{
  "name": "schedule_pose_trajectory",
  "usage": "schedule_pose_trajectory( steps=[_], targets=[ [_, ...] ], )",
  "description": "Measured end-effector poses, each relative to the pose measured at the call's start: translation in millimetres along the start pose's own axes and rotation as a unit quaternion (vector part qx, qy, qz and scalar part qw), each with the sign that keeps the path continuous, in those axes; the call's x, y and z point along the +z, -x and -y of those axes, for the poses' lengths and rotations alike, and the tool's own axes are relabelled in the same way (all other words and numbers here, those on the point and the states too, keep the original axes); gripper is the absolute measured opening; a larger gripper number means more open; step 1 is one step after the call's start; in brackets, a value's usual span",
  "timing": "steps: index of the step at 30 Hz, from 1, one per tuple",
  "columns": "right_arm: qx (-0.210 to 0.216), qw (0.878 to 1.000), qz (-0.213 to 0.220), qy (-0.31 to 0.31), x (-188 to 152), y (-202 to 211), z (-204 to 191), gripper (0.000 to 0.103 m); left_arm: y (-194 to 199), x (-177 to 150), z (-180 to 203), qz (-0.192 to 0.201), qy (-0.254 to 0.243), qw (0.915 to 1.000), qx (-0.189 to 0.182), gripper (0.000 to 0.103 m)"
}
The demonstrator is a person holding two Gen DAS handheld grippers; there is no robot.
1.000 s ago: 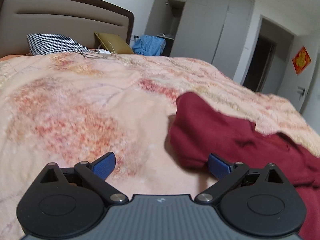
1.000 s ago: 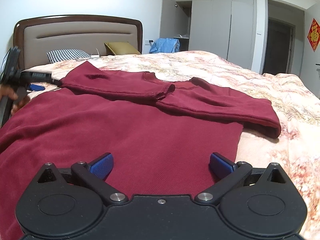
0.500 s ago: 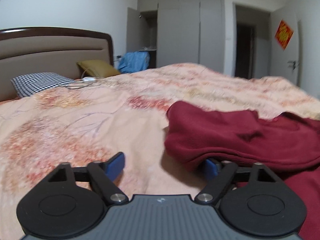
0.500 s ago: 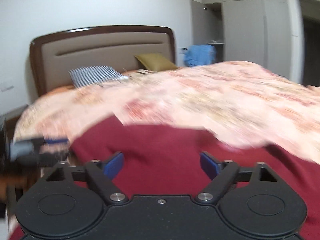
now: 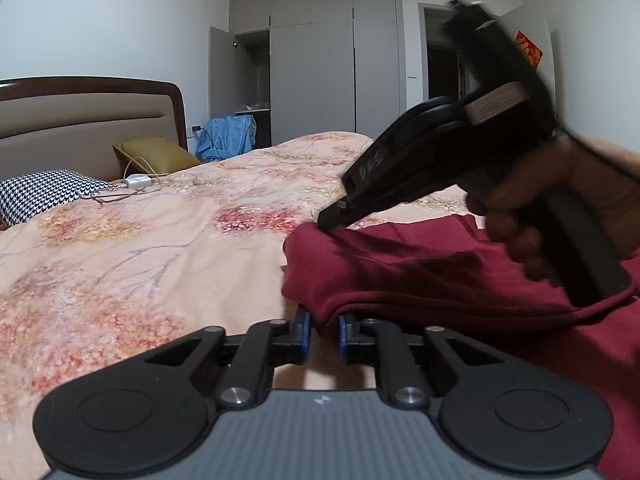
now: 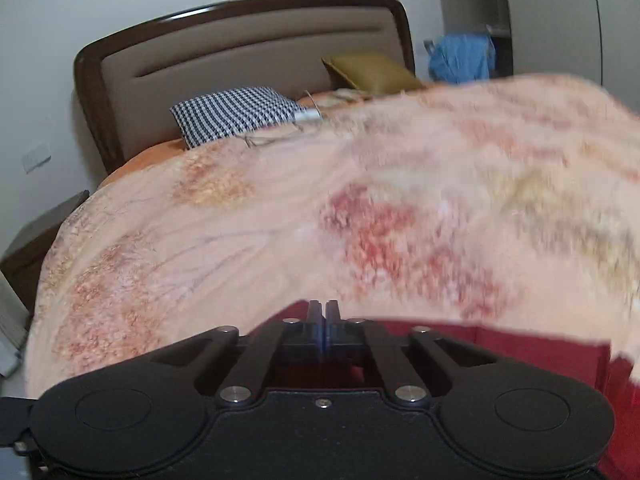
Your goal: Fold small clothes
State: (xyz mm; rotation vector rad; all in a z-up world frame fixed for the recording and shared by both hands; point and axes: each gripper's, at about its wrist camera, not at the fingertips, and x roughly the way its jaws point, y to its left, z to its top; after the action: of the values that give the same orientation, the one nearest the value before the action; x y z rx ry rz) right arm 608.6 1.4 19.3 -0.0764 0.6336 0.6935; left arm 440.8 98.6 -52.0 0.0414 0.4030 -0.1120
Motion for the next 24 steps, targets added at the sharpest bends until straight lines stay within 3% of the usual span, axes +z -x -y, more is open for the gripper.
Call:
schedule_pose_trajectory(
  steps=[2, 7, 11, 13, 15, 19, 21, 22, 24],
  targets=[
    [-0.016, 0.999, 0.02, 0.023, 2, 5, -6, 0.0, 5, 2, -3, -0.006, 0.015, 0.9999, 0.003, 0.011],
    [-0.035, 0.999, 0.017, 0.031, -6, -2, -7, 0.0, 4, -7, -18, -0.055, 0.086, 0.9947, -0.007, 0.008],
    [-0.037, 0.999, 0.015, 0.025, -13, -3, -5, 0.001, 7, -10, -24, -0.061, 0.094, 0.9937, -0.005, 0.004],
    [-0.035, 0.999, 0.021, 0.022, -14, 5, -2, 0.014, 12, -11, -25, -0.062, 0.093, 0.9937, -0.007, 0.004],
    [-0.043, 0.999, 0.023, 0.022, -17, 17, 2, 0.044, 15, -12, -28, -0.063, 0.094, 0.9935, -0.013, 0.005],
    [-0.054, 0.998, 0.032, 0.027, -37, 61, 18, 0.065, 24, -10, -31, -0.07, 0.103, 0.992, -0.024, 0.006],
    [-0.082, 0.995, 0.032, 0.036, -56, 89, 28, 0.08, 33, -11, -32, -0.07, 0.105, 0.9917, -0.026, 0.02],
    [-0.095, 0.994, 0.035, 0.043, -67, 104, 31, 0.083, 37, -10, -32, -0.07, 0.104, 0.9917, -0.029, 0.026],
    [-0.125, 0.99, 0.039, 0.059, -91, 134, 38, 0.091, 44, -7, -33, -0.065, 0.104, 0.9921, -0.024, 0.061]
  ],
)
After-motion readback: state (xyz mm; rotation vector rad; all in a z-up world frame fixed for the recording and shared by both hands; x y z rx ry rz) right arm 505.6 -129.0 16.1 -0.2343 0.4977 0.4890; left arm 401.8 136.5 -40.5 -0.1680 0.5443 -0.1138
